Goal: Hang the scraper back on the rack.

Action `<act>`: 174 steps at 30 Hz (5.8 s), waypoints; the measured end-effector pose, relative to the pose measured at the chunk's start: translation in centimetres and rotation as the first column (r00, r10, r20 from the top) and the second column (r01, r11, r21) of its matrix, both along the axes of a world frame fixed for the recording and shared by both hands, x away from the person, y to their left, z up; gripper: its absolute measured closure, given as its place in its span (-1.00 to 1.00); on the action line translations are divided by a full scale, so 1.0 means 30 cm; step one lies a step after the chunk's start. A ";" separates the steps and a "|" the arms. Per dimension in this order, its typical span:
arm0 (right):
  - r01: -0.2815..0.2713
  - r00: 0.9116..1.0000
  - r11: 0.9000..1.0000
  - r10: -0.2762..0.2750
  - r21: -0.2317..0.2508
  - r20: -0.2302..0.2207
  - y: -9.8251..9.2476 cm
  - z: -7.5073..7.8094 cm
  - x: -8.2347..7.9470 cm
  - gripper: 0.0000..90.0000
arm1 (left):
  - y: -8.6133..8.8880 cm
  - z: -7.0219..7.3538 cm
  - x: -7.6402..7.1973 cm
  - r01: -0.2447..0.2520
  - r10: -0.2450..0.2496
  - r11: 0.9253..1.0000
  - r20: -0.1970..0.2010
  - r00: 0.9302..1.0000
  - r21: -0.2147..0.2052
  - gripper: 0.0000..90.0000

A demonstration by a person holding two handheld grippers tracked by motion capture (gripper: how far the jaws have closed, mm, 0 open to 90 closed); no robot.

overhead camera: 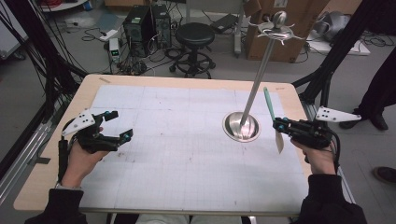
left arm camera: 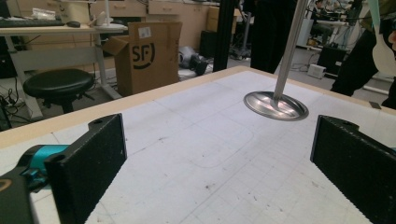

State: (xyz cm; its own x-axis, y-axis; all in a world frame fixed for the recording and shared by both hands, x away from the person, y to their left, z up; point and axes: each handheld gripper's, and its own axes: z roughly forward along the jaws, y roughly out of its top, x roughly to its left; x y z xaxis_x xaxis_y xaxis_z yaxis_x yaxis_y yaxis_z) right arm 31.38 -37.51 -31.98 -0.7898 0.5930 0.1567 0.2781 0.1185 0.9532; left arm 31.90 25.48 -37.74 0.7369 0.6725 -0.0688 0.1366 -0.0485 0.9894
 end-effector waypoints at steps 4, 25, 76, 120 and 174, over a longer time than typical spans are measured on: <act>0.017 1.000 1.000 -0.017 0.000 0.011 -0.032 0.031 0.003 0.80 | 0.000 -0.001 0.000 -0.001 0.001 1.000 -0.002 1.000 0.003 -0.91; 0.059 0.994 0.997 -0.064 0.056 0.086 -0.108 0.184 0.041 0.80 | 0.003 0.000 0.000 0.000 0.000 1.000 -0.002 1.000 0.001 -0.91; 0.099 0.987 0.992 -0.109 0.082 0.119 -0.144 0.300 0.146 0.80 | 0.009 -0.001 0.000 -0.005 0.005 1.000 -0.004 1.000 0.000 -0.91; 0.161 0.973 0.985 -0.168 0.059 0.156 -0.032 0.241 0.187 0.62 | 0.006 -0.004 -0.001 -0.004 0.004 1.000 -0.013 1.000 0.006 -0.91; 0.152 0.979 0.986 -0.160 0.066 0.130 0.185 -0.119 -0.117 -0.99 | 0.001 -0.003 -0.003 0.023 -0.023 0.999 -0.007 1.000 -0.026 -0.91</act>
State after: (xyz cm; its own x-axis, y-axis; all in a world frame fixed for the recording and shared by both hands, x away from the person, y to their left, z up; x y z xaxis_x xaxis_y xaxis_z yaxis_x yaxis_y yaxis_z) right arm 27.87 -31.96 -35.57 -0.7044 0.7039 0.0913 0.1574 0.0296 0.9871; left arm 31.80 25.52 -37.83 0.7518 0.6530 -0.0914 0.1432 -0.0264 0.9893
